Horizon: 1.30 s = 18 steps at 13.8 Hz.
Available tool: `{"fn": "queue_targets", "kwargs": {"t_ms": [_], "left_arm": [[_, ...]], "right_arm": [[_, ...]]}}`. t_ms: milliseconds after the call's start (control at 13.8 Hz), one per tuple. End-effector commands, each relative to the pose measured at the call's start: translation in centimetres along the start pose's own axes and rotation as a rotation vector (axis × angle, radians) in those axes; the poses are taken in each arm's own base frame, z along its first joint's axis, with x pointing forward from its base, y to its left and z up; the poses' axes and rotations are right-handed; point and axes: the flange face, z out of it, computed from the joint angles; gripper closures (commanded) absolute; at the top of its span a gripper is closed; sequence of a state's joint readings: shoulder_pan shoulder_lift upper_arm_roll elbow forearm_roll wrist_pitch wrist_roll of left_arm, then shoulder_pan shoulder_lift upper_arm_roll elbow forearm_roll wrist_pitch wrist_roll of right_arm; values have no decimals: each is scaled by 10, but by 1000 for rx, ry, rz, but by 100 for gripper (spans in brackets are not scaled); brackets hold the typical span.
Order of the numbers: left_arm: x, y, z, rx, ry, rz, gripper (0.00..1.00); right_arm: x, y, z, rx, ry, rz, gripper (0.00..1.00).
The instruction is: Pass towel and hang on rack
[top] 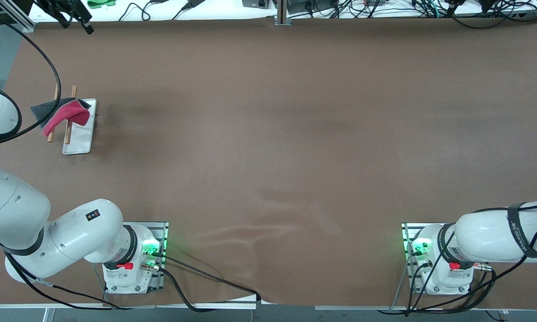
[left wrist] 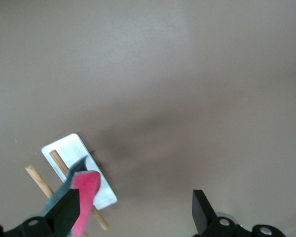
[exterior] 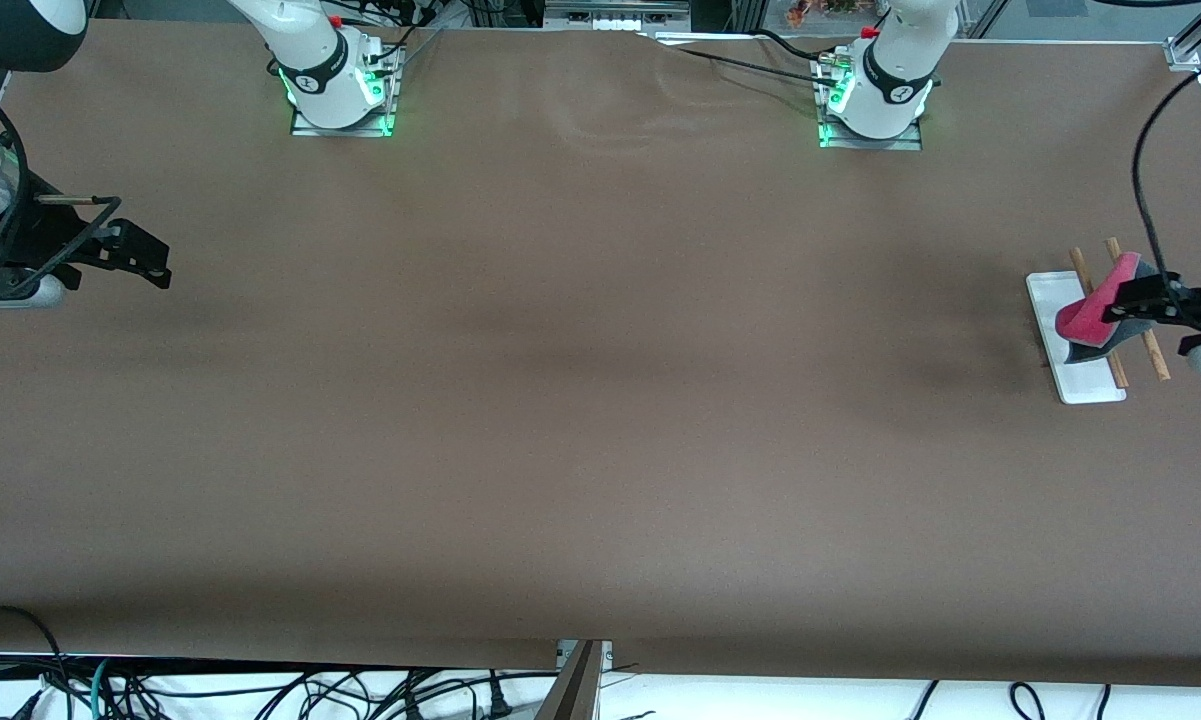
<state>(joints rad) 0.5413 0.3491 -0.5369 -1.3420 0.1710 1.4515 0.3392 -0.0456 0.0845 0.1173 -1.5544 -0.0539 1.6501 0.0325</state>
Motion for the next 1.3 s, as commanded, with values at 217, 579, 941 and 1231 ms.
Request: {"fn": "queue_targets", "kwargs": {"t_ms": [217, 579, 941, 1231], "left_arm": [[-31, 69, -4, 50, 24, -178, 0], [-49, 111, 1, 86, 68, -304, 0], [-35, 94, -26, -25, 107, -381, 0], [-32, 92, -30, -34, 132, -373, 0]], "right_arm": [[3, 0, -5, 4, 10, -7, 0], [3, 0, -5, 6, 10, -7, 0], [3, 0, -5, 6, 10, -7, 0], [3, -1, -5, 6, 9, -9, 0]]}}
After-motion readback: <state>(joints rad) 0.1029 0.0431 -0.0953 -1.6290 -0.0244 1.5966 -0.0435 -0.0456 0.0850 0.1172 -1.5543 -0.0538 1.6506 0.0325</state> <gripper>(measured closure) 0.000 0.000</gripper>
